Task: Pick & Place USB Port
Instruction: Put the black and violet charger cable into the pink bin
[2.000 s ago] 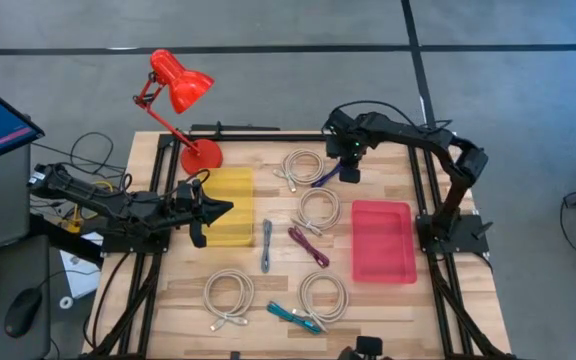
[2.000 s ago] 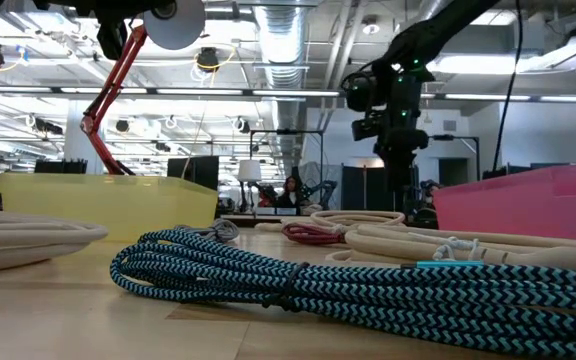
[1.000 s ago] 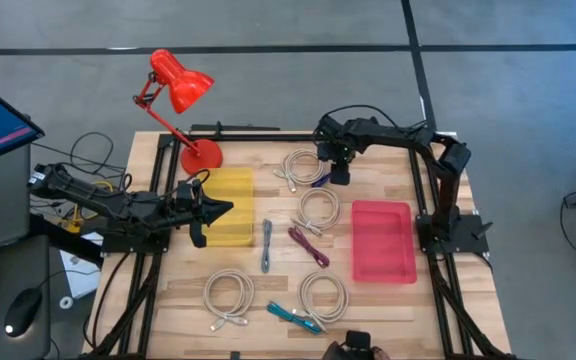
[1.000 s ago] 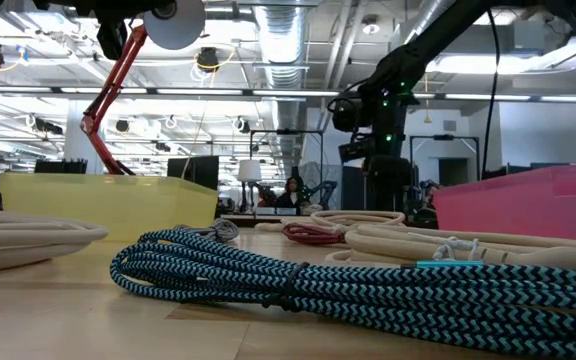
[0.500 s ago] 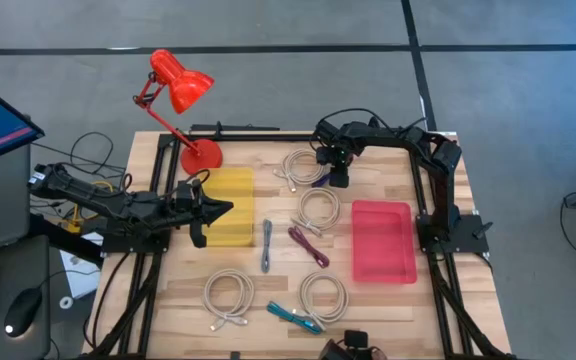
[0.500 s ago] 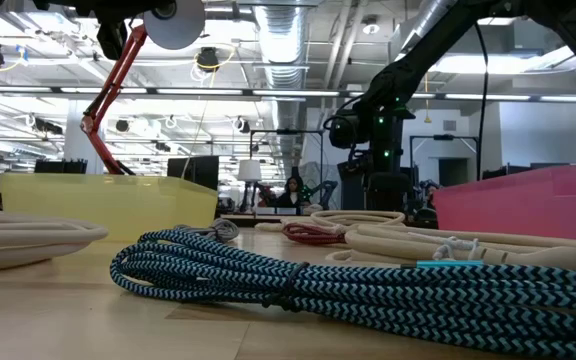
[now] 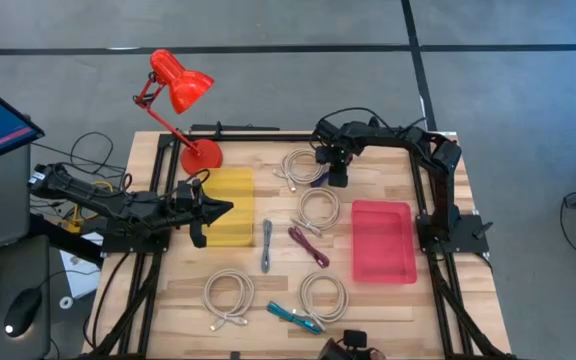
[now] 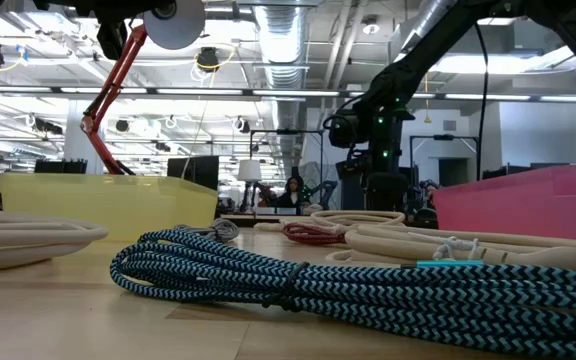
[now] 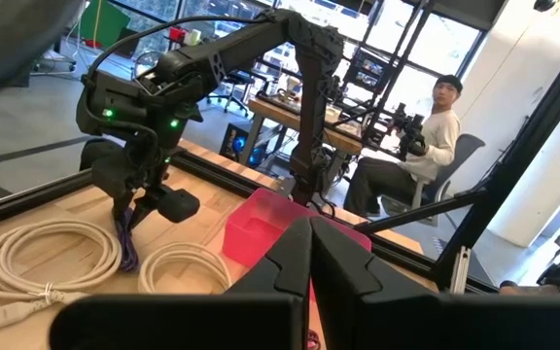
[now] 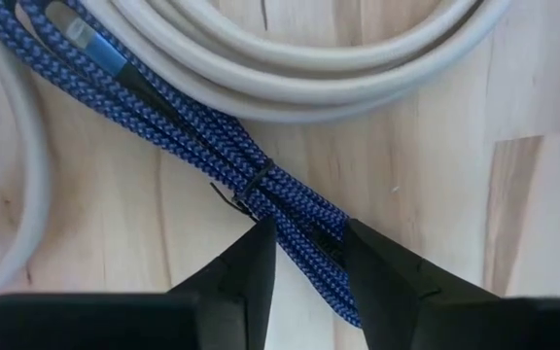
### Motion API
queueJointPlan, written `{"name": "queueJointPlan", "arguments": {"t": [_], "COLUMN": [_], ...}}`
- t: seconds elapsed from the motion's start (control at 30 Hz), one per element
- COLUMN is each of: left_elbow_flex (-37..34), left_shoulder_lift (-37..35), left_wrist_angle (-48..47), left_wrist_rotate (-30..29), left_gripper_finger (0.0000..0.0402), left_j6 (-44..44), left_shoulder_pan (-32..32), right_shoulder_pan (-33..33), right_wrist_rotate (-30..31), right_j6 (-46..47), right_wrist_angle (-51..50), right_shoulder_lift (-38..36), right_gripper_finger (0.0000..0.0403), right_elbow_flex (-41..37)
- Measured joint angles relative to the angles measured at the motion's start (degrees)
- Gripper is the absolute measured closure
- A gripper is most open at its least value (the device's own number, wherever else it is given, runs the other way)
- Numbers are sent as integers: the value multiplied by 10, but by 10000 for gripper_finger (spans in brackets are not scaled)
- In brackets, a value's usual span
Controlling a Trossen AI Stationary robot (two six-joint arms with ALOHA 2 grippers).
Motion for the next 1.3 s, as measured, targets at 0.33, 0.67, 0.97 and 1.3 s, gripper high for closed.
{"name": "queueJointPlan", "arguments": {"t": [0.33, 0.67, 0.97, 1.3], "left_elbow_flex": [0, 0, 0, 0], "left_shoulder_lift": [0, 0, 0, 0], "left_wrist_angle": [0, 0, 0, 0], "left_wrist_rotate": [0, 0, 0, 0], "left_gripper_finger": [392, 392, 392, 392], "left_j6": [0, 0, 0, 0], "left_shoulder_pan": [0, 0, 0, 0], "right_shoulder_pan": [0, 2, -2, -13], "right_wrist_rotate": [-3, -1, -1, -1], "right_j6": [5, 11, 11, 11], "right_wrist_angle": [-1, -2, -61, -84], "right_shoulder_lift": [1, -1, -56, -148], "right_gripper_finger": [349, 400, 402, 403], "right_elbow_flex": [-1, -1, -3, -1]}}
